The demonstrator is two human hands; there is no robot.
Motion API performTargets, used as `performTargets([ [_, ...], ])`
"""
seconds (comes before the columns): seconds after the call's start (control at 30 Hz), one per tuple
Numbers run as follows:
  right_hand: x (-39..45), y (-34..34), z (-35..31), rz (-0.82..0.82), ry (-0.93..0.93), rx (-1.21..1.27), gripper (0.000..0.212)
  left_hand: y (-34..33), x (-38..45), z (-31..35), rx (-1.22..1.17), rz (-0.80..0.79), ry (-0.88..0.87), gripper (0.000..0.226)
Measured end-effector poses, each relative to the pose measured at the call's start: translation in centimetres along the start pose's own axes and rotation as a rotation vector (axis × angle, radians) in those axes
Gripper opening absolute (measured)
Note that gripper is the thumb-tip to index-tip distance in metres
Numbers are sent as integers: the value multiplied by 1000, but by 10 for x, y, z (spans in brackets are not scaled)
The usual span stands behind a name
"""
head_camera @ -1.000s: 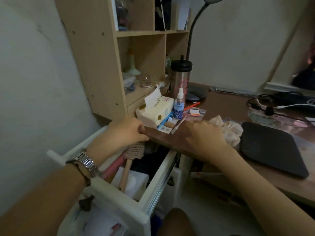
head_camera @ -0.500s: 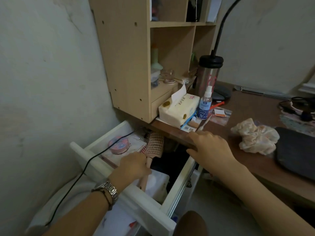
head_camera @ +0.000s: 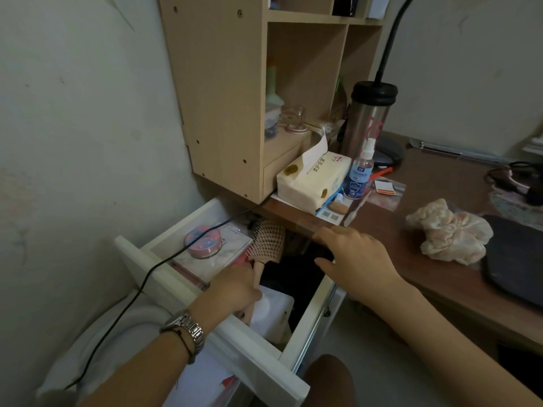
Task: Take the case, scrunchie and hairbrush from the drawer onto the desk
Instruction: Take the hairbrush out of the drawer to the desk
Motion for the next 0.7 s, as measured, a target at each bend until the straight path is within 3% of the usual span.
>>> performTargets([
  [0.2, 0, -2, -3, -5, 9, -14, 36, 17, -7, 4, -124, 135, -6, 41],
  [0.5, -6, 3, -4, 4, 4, -19, 36, 39, -19, 13, -273, 281, -75, 30],
  [0.7, -8, 11, -6, 21, -1, -15, 35, 52, -34, 10, -307, 275, -98, 30],
])
Point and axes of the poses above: each hand's wrist, its own x-axis towards the middle knuckle, its own y-axis out of the back of the hand, z = x × y, the point moved 10 cm from there along x, towards the middle knuckle, and after that the axes turned 6 degrees about -x, right-handed, at the moved point
